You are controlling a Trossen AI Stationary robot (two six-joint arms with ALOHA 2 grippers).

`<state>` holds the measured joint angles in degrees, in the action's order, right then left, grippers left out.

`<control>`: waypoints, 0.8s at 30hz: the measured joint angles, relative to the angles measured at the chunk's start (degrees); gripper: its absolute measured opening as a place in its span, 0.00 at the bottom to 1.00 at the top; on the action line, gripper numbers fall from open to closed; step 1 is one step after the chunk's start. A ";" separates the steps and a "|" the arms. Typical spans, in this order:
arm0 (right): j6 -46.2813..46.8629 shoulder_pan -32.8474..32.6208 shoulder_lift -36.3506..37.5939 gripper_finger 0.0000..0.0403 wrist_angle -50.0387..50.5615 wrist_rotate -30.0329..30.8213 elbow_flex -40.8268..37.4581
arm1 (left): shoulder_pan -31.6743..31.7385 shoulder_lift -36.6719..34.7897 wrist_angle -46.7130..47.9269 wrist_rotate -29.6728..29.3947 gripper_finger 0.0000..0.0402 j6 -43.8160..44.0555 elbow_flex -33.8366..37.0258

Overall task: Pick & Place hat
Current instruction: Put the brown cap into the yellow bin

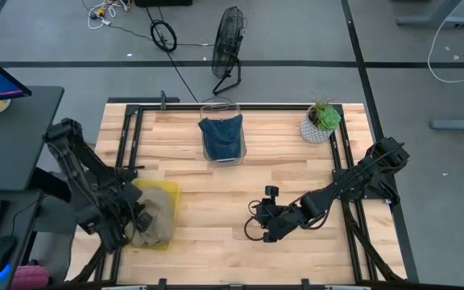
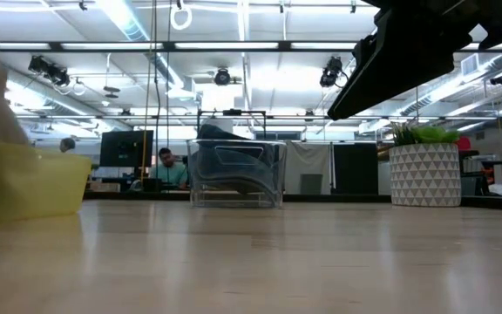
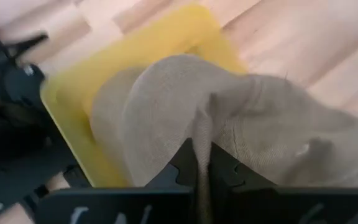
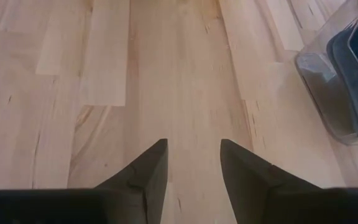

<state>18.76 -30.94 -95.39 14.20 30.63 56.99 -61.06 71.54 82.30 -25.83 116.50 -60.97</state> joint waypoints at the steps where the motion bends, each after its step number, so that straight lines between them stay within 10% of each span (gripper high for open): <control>1: 0.00 0.00 0.00 0.37 0.00 0.00 0.00 | 0.00 0.59 -2.23 0.87 0.02 0.63 1.90; 11: -2.15 0.10 0.00 0.37 0.00 -0.02 -0.02 | 0.02 5.39 -16.39 14.46 0.13 -0.07 12.49; 24: -1.70 0.15 -0.02 0.37 -0.04 -0.04 -0.02 | 0.11 5.30 -9.47 15.35 0.41 -5.15 0.32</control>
<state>17.06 -30.79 -95.42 14.15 30.59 56.97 -60.95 76.84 72.83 -10.48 111.35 -60.65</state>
